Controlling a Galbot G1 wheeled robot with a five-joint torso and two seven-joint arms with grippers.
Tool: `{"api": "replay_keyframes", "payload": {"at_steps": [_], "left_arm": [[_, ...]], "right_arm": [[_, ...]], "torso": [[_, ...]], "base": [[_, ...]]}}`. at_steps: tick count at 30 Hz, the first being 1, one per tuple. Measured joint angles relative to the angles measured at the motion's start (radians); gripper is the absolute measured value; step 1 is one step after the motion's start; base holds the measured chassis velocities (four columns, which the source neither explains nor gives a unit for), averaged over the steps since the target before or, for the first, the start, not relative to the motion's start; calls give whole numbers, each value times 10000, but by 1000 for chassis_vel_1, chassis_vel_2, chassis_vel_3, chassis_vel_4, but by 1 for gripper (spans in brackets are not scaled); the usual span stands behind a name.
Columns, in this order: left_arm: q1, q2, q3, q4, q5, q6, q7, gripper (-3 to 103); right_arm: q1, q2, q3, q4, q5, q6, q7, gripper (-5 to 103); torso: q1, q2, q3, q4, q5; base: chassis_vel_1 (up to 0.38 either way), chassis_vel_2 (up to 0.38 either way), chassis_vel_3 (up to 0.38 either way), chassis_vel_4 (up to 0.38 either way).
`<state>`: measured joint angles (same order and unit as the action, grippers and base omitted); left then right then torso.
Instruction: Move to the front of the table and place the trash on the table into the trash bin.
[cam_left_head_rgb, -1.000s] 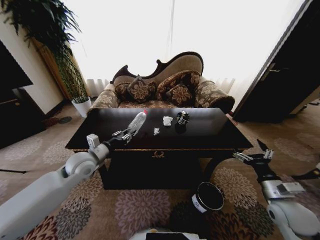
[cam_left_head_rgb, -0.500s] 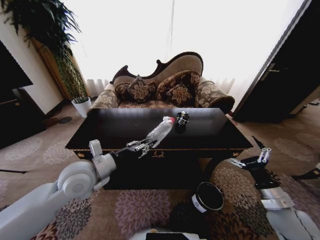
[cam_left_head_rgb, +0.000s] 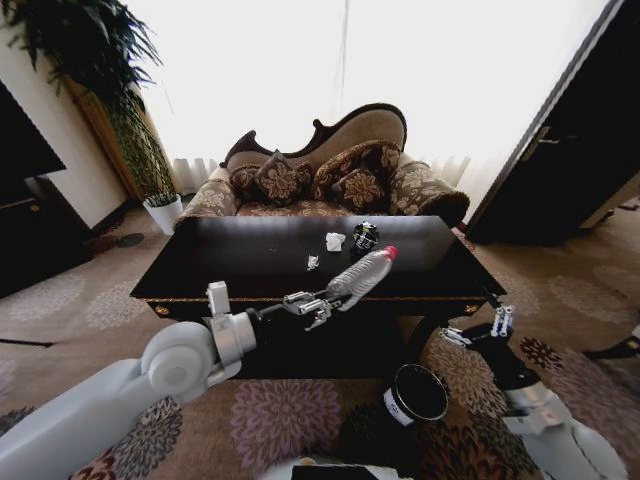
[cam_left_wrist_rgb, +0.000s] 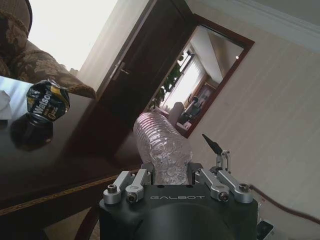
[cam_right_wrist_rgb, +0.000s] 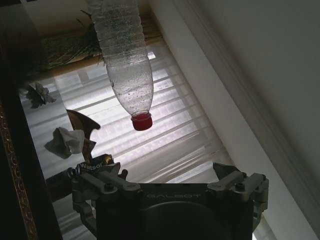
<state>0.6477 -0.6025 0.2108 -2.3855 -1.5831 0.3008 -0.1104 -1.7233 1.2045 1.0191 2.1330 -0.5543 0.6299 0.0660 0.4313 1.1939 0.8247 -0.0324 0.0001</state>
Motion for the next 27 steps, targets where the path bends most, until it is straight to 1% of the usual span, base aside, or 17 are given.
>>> {"api": "replay_keyframes", "payload": {"at_steps": [2, 3, 5, 7, 8, 10, 12, 18, 21, 27], "left_arm": [[-307, -154, 566, 156, 0, 8, -55, 33], [-307, -154, 566, 156, 0, 8, -55, 33], [-495, -286, 922, 310, 20, 20, -60, 33], [-775, -483, 1298, 517, 210, 29, 48, 33], [-775, -483, 1298, 517, 210, 29, 48, 33], [-1030, -604, 1596, 634, 405, 29, 158, 33], [-1478, -806, 2015, 758, 613, 26, 209, 33], [-2061, -1203, 2443, 828, 625, 12, 163, 33], [-2393, -1500, 2752, 903, 492, -1, 6, 33], [-2336, -1789, 3025, 1175, 385, -17, -217, 33]], "right_arm": [[13, -35, 1, 40, 77, -76, -5, 100], [13, -35, 1, 40, 77, -76, -5, 100], [6, -67, 47, 80, 152, -110, -13, 100], [-86, -20, 60, 274, 227, -195, -51, 100], [-86, -20, 60, 274, 227, -195, -51, 100], [-140, 69, 31, 402, 195, -214, -132, 100], [-165, 220, -123, 428, -102, -180, -205, 100], [-201, 440, -463, 349, -595, -41, -205, 100], [-156, 528, -618, 332, -895, 23, -185, 100], [-116, 544, -647, 393, -889, -21, -117, 100]], "torso": [[0, 0, 0, 0, -1], [0, 0, 0, 0, -1], [0, 0, 0, 2, 0], [0, 0, -1, 1, -1], [0, 0, -1, 1, -1], [0, 0, 0, 0, -2], [0, 0, 0, 1, -1], [0, 0, 0, 0, 0], [0, 0, -1, 0, 0], [0, 0, -1, 0, 0]], "base": [[0, 0, 0, 0], [0, 0, 0, 0], [0, 0, 0, 0], [0, 0, 0, 0], [0, 0, 0, 0], [0, 0, 0, 0], [0, 0, 0, 0], [0, 0, 0, 0], [0, 0, 0, 0], [0, 0, 0, 0]]}}
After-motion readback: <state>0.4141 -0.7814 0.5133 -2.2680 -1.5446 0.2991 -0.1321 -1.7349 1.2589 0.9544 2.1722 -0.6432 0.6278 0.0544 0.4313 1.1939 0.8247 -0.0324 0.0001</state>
